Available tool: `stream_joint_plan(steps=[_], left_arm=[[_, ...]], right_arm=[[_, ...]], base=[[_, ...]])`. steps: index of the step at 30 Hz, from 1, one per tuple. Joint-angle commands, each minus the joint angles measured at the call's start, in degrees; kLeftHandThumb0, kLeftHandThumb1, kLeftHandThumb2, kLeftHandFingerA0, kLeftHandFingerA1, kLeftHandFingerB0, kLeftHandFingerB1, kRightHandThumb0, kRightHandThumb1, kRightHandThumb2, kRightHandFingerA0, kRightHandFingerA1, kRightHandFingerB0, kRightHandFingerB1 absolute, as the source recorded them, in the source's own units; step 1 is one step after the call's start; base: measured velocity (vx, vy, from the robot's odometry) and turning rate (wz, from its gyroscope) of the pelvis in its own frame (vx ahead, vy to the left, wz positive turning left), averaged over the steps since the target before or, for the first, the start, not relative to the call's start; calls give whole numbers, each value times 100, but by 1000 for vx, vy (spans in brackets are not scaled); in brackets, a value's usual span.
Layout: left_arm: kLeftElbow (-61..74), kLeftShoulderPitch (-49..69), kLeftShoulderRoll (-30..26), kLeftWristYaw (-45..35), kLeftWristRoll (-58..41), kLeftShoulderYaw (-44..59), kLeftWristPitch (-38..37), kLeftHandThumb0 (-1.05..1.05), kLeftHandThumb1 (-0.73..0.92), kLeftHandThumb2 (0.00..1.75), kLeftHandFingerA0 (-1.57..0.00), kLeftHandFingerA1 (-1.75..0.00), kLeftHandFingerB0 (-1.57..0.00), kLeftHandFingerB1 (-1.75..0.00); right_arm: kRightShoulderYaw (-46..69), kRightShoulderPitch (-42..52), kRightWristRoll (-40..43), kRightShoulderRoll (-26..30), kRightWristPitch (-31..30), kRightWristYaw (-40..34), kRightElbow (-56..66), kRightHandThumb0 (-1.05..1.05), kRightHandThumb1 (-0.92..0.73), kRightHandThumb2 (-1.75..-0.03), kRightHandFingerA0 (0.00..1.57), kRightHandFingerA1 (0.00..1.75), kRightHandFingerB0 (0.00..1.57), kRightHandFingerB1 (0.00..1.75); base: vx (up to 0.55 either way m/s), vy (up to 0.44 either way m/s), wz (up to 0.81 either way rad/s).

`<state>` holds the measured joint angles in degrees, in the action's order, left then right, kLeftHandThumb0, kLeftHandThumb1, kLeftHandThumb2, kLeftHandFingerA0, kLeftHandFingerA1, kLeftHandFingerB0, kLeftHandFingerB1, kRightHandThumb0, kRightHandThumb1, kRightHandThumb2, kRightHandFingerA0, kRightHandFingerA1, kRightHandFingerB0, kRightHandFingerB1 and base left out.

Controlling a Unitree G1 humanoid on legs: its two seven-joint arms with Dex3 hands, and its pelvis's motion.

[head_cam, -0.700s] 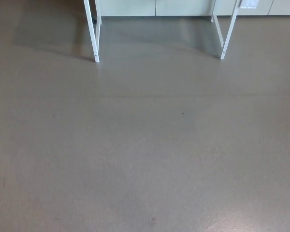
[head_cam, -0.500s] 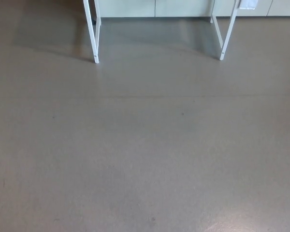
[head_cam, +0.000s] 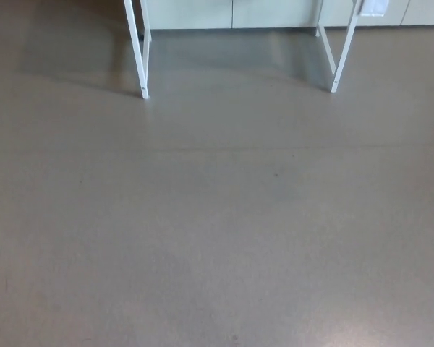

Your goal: The robot walks towards a desk on which a file tray is kept in the middle and a toilet paper roll is kept on its right. The robot uses its right hand to hook on finger in the gap of the roll and grabs it, lifts it and places it on the tray.

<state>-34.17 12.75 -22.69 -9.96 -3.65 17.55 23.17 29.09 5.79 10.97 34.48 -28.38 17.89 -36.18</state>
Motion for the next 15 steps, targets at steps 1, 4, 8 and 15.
stream_joint_plan(steps=[1,4,8,15], left_arm=[[6,27,-170,-138,-101,53,223,-83,82,111,-6,-32,-5,-12],[-3,74,-206,-165,-48,-15,191,-76,91,78,-6,-28,0,-5],[-103,37,-276,-253,-29,-108,267,-87,89,118,-1,-20,0,-12],[-234,48,-255,-198,-55,-90,155,-86,87,116,-1,-22,0,-11]], right_arm=[[133,108,240,21,-218,114,170,-38,-45,-71,0,25,2,19],[32,59,122,64,-37,171,-59,-41,-47,-72,0,22,3,18],[149,79,318,89,-353,275,146,-39,-47,-71,0,16,3,14],[104,60,234,109,-467,100,216,-40,-43,-70,0,24,4,23]], base=[[195,337,-39],[184,209,3],[185,15,5],[190,-116,13]])
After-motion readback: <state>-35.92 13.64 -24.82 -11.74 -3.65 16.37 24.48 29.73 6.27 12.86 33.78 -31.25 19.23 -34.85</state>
